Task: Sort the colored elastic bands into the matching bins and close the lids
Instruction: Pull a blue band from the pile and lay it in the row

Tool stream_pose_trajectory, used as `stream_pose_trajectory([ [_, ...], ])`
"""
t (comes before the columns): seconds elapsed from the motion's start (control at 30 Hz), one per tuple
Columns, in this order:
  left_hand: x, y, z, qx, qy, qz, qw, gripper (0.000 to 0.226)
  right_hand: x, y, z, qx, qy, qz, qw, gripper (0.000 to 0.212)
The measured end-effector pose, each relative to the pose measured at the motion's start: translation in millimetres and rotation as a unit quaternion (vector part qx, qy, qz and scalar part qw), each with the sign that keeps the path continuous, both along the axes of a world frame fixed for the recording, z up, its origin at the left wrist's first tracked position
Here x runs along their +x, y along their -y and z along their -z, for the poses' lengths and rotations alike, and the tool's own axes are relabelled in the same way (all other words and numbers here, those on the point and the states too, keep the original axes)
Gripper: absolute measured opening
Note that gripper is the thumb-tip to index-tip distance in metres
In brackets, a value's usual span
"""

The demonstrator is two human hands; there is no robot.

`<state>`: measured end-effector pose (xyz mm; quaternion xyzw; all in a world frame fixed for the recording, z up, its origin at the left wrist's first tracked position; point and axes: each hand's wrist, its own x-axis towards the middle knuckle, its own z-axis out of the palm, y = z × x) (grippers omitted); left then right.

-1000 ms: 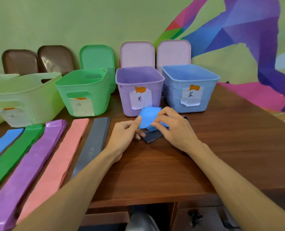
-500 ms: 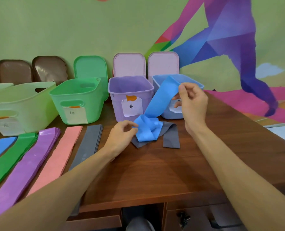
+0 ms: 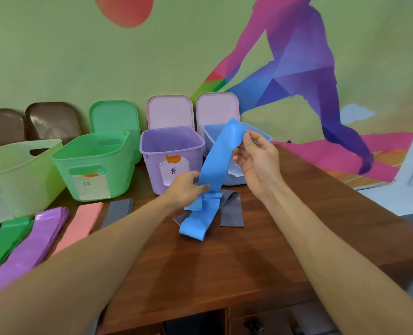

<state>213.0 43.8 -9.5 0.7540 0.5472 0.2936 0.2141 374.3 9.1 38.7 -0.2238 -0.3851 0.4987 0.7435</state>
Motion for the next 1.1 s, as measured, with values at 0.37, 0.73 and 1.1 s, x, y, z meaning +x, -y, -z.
stream_pose_trajectory([
  [0.37, 11.1, -4.3, -34.8, 0.047, 0.198, -0.009, 0.979, 0.009, 17.1, -12.1, 15.9, -0.048, -0.125, 0.036, 0.990, 0.016],
  [0.73, -40.7, 25.5, -52.2, -0.050, 0.059, 0.000, 0.997, 0.027, 6.3, -10.4, 26.9, -0.165, -0.066, 0.122, 0.976, 0.010],
  [1.1, -108.4, 99.2, -53.4, -0.187, -0.121, -0.032, 0.974, 0.015, -36.9, 5.0, 19.6, -0.138, 0.305, 0.231, 0.914, 0.006],
])
